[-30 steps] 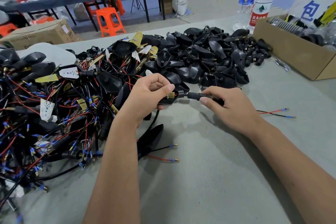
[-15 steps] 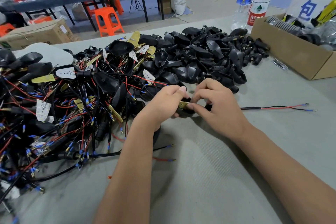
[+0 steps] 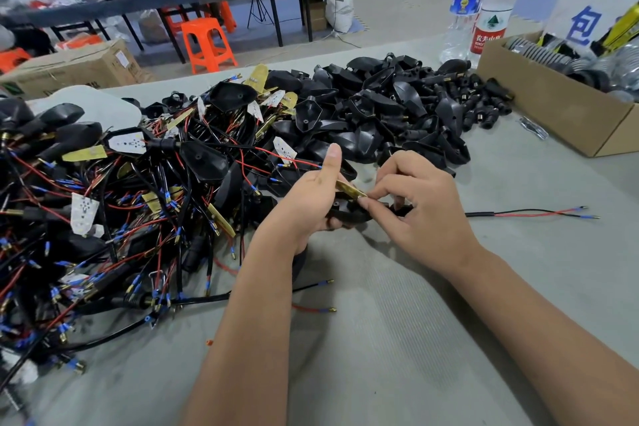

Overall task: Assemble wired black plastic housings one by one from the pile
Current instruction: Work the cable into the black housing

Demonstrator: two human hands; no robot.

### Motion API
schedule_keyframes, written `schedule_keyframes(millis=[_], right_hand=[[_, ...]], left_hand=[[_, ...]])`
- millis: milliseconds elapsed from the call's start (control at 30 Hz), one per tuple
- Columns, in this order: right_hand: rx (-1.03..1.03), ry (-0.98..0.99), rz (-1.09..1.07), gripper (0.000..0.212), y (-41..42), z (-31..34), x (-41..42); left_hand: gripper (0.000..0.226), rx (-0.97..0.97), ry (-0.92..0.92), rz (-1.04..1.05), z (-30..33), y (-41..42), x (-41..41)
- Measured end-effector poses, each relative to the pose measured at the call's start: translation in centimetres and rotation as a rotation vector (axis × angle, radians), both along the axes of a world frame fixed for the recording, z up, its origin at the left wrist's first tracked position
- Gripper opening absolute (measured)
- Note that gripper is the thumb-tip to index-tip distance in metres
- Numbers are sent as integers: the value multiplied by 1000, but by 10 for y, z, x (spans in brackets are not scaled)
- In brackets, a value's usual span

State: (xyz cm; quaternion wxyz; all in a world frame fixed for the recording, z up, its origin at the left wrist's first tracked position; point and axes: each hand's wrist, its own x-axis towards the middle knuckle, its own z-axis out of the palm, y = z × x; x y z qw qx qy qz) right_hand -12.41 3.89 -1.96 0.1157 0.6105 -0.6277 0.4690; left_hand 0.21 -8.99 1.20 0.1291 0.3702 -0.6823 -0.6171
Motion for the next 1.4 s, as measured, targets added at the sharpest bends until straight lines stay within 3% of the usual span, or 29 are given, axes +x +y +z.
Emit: schedule_keyframes(millis=[100,233,333,533,667,867,1033,1200,1300,1400], right_hand=[[65,84,-31,14,-1,0,3],[120,164,-2,12,-2,2,2],[180,173,71,14,-2,2,0],[253,30,57,34,1,1,-2],[376,-25,-81,41,4,0,-14],[394,-45,-68,17,8,2,-25],[373,-108,-15,29,9,2,-23],[387,-111,-15,15,10,2,-21],[416,-77,-10,12,10,3,-22],[452,-66,18,13,10,2,-25]], left_hand=[[70,-18,-38,-54,3,0,0],[25,28,-31,-137,7,1,7],[8,69,7,-113,7,-1,11],[18,45,63,-84,8,-7,21],[24,-31,110,-20,9,-13,29],[27,-61,186,52,10,-23,35],[32,61,209,77,10,-26,36],[22,96,256,158,7,-28,35],[24,49,296,208,8,-29,33],[25,-137,283,241,7,-30,31]])
